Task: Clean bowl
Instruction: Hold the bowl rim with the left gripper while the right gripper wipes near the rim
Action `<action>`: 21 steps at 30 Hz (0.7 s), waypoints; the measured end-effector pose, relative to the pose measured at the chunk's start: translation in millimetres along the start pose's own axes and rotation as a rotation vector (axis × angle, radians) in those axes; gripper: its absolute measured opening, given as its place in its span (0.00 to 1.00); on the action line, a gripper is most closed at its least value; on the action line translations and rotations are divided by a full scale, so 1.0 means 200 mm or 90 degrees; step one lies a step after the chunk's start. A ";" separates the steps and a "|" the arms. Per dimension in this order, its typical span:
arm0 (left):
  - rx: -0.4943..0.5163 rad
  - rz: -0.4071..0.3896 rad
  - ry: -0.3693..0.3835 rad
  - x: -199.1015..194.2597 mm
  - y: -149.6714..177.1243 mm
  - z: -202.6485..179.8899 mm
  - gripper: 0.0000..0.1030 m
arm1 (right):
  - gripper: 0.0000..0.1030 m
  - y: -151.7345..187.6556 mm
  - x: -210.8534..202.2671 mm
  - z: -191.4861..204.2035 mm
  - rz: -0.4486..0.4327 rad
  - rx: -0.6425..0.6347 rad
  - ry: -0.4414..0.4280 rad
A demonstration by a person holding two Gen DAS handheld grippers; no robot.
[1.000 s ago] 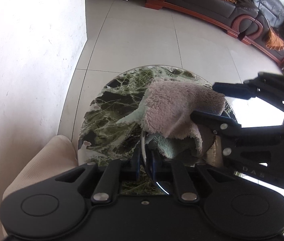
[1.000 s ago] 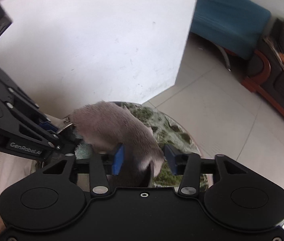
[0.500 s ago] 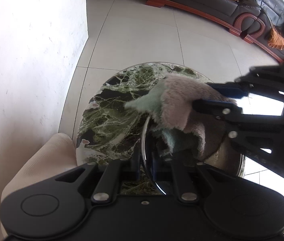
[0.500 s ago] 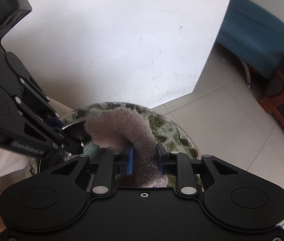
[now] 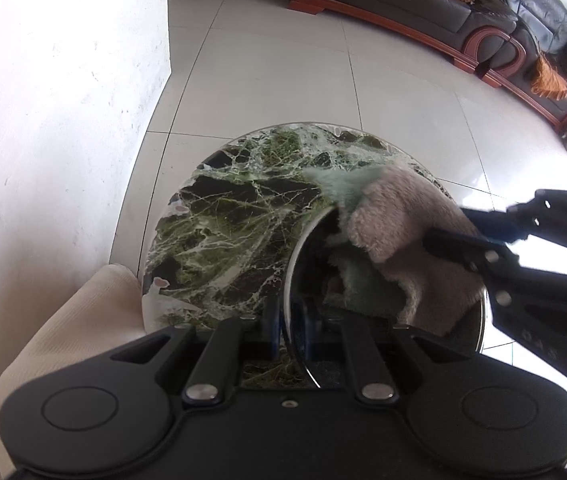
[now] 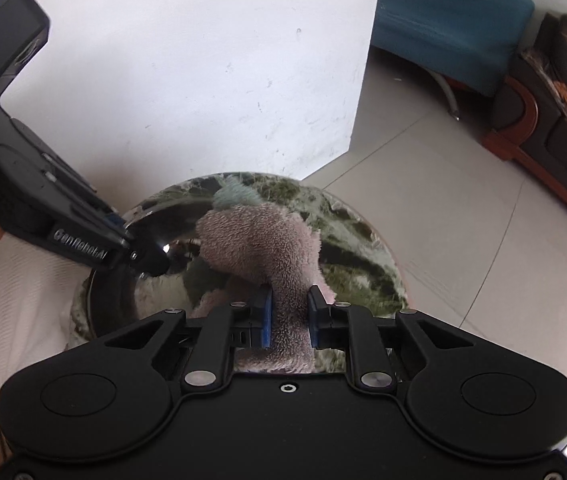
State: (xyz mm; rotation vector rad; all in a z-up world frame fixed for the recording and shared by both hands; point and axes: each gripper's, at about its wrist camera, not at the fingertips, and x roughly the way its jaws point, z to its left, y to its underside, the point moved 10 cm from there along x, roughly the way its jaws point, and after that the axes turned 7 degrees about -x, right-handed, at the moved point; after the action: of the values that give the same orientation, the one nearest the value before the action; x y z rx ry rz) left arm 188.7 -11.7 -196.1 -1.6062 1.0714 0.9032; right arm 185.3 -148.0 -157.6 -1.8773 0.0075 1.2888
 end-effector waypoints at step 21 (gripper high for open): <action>0.007 -0.003 -0.011 0.01 0.00 -0.02 0.11 | 0.18 0.08 -0.06 -0.01 0.003 0.068 0.010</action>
State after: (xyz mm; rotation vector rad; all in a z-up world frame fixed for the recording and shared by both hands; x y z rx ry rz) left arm 189.7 -17.1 -197.1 -1.5878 1.0584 0.9051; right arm 174.4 -165.5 -157.1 -1.7972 0.0881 1.2529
